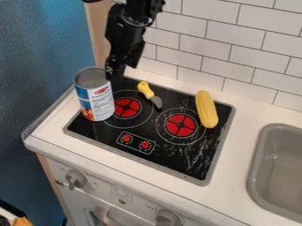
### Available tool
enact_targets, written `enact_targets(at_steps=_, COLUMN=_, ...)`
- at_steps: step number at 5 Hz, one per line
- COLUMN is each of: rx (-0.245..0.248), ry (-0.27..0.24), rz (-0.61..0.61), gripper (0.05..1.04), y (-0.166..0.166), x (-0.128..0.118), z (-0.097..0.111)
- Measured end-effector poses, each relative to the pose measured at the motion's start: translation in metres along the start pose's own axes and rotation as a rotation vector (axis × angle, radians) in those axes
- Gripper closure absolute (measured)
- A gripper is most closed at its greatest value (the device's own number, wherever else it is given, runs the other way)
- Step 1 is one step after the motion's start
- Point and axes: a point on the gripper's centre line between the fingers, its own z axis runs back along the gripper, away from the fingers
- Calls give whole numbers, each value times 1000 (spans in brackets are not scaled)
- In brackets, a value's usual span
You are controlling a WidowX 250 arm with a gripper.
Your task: Move the maize to the centre of the burner
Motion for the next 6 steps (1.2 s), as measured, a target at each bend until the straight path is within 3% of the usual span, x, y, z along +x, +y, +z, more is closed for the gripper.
enact_targets(at_steps=2, rx=-62, ry=32, rz=-107, gripper=83, y=-10, x=-32, z=9)
enact_targets(at_steps=4, rx=-186, ry=71, rz=-234, gripper=83, y=-34, x=-68, z=37)
enact_targets(at_steps=5, rx=-208, ry=107, rz=-330, gripper=83, y=-50, x=-89, z=33)
enact_targets(at_steps=6, rx=-214, ry=150, rz=-447, gripper=83, y=-65, x=-110, z=16)
